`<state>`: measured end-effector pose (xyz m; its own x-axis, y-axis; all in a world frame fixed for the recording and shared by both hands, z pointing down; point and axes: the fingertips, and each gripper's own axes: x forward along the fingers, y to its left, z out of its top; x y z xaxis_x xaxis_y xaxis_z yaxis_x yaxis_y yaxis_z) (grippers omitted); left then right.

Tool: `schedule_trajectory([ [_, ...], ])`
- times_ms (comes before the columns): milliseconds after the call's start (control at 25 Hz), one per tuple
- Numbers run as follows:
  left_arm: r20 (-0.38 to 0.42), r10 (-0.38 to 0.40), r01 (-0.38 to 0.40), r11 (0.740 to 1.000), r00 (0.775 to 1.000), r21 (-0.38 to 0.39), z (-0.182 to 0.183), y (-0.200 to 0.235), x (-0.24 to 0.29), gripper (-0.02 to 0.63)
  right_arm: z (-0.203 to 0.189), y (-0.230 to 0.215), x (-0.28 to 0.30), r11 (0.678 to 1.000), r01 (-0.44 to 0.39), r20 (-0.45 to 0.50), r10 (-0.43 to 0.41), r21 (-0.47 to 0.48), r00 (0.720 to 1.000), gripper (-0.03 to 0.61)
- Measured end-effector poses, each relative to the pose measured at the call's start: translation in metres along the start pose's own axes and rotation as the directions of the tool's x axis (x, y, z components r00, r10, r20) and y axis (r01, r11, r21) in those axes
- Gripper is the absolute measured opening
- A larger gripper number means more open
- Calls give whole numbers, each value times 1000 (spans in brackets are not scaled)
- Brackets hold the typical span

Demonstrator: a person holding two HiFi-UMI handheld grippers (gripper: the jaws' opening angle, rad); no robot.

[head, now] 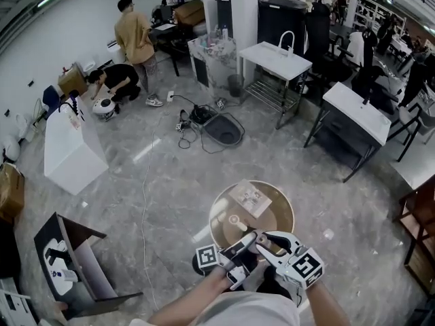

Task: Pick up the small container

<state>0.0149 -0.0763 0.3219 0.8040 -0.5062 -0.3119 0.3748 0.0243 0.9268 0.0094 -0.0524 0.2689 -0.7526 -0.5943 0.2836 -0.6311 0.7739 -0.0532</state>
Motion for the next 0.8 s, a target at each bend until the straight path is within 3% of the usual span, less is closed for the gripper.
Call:
schedule_trajectory([
  [440,-14,-5,5,999,1000,36,-54,-27,32,307,30,2,-63,999,-19,31,20,-27,999,137],
  [800,55,-54,52,998,997,40,-115,-25,65,305,31,-4,-132,992,-100,13,101,-76,995,137],
])
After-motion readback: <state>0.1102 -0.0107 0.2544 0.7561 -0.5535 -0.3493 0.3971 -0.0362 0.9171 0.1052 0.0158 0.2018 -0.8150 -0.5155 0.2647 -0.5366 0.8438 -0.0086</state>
